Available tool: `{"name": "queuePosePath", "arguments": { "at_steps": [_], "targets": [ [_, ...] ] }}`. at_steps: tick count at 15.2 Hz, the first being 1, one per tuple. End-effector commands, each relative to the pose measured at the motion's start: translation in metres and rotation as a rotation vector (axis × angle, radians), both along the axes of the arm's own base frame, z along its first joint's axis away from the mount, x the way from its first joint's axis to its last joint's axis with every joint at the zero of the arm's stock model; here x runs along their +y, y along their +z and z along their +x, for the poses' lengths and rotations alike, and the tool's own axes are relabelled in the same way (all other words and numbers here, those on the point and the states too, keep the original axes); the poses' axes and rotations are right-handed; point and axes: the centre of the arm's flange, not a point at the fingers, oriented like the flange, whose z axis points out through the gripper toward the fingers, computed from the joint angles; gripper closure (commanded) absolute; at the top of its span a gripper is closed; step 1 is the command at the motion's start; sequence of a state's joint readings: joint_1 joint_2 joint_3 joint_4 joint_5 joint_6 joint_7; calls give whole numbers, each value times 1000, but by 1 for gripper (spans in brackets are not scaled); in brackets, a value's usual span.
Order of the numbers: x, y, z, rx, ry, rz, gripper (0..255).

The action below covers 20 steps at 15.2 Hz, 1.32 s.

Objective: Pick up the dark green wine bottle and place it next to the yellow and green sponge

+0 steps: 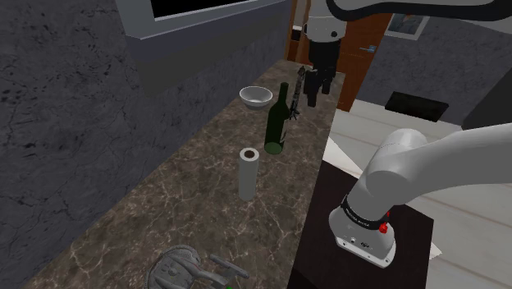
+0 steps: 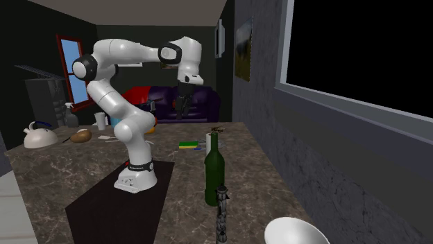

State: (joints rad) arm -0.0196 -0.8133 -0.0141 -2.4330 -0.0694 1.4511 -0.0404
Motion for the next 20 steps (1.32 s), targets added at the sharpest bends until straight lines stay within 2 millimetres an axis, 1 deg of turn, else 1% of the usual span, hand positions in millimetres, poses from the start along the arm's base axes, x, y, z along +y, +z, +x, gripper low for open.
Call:
{"name": "queuePosePath", "arguments": {
  "at_steps": [1,15,16,20],
  "targets": [
    [0,0,0,0,0,0,0],
    [-89,-17,154,-64,92,61,0],
    [-93,-18,162,-67,96,64,0],
    [-93,-39,160,-67,96,64,0]
  ]
}}
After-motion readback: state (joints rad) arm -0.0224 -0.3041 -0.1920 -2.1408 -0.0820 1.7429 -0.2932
